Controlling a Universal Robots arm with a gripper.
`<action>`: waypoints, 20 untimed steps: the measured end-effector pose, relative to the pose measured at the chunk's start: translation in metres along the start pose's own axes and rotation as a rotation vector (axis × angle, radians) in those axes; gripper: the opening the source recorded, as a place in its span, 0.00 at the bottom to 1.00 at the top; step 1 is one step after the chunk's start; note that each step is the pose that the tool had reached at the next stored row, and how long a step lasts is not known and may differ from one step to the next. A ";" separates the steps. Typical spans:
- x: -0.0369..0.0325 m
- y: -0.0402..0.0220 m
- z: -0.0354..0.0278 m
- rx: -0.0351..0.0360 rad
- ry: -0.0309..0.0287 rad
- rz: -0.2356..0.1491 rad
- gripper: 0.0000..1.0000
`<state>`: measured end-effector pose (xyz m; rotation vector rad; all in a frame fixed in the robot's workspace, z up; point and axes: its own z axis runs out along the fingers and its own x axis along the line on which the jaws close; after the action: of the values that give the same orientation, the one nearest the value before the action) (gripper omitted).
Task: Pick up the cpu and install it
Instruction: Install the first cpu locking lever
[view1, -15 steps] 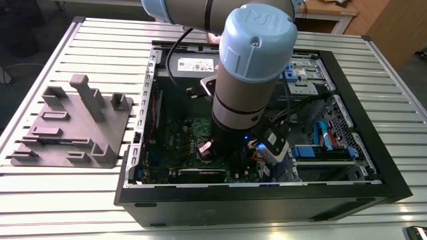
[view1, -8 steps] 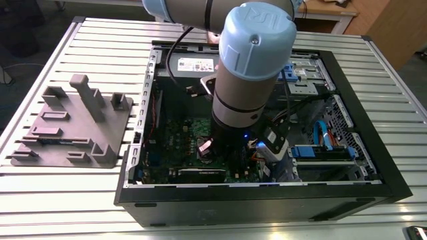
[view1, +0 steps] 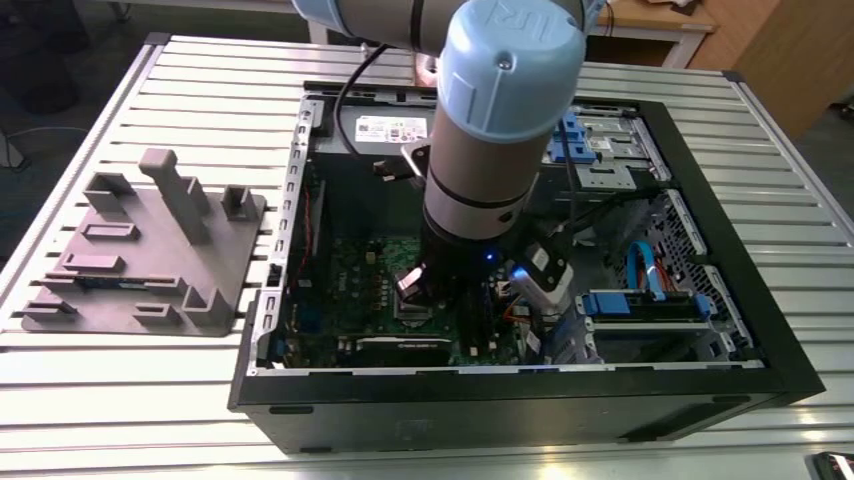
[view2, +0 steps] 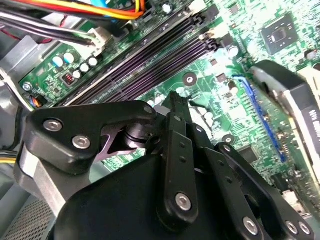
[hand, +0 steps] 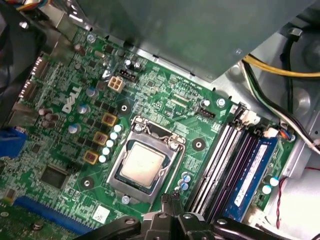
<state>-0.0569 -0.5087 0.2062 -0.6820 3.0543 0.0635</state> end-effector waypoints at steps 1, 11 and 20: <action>-0.0004 0.0009 0.0001 0.0000 0.0000 0.000 0.10; -0.0020 0.0069 0.0003 0.0024 0.0011 0.000 0.10; -0.0016 0.0106 0.0001 0.0051 0.0018 0.000 0.10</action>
<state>-0.0599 -0.4985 0.2065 -0.6820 3.0551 0.0552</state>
